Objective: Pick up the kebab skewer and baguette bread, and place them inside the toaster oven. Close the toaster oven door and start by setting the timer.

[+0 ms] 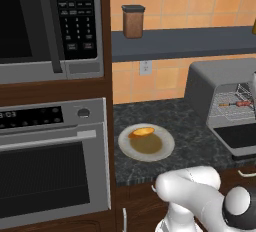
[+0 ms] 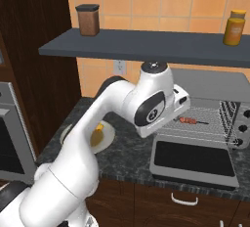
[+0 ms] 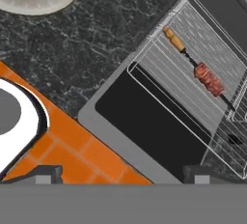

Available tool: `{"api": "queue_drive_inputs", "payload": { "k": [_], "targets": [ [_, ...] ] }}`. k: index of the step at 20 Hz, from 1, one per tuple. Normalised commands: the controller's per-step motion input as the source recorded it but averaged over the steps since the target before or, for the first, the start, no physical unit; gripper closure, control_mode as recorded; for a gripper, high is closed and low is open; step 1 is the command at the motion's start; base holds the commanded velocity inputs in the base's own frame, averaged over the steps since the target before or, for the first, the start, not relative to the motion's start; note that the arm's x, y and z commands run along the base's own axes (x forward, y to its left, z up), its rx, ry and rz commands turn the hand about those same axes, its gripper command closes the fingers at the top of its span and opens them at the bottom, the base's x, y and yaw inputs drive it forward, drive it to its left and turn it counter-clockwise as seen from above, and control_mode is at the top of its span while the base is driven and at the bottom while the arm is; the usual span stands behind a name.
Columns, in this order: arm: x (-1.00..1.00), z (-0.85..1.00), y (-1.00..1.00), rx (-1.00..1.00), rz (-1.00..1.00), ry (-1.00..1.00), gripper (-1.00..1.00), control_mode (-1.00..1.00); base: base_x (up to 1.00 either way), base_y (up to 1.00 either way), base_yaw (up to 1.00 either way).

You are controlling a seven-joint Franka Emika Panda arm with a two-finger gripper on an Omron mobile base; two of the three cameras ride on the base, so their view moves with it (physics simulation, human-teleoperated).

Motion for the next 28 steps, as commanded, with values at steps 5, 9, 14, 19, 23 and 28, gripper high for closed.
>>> {"api": "queue_drive_inputs", "payload": {
  "k": [5,9,14,19,23,28],
  "targets": [
    [0.30,0.00,1.00,0.09,0.00,0.12,-1.00,-1.00,0.00,0.00,0.00],
    [0.39,0.00,1.00,0.09,0.07,0.13,-1.00,-1.00,0.00,0.00,0.00],
    [0.30,-0.20,1.00,0.10,0.23,0.06,-1.00,-1.00,0.00,0.00,0.00],
    [0.08,-0.50,0.84,0.02,0.30,-0.07,-1.00,-1.00,0.00,0.00,0.00],
    [0.53,-0.34,0.31,0.02,0.27,-0.03,-1.00,-1.00,0.00,0.00,0.00],
    [0.48,-0.46,0.35,0.03,0.22,0.00,-1.00,-1.00,0.00,0.00,0.00]
  ]
}}
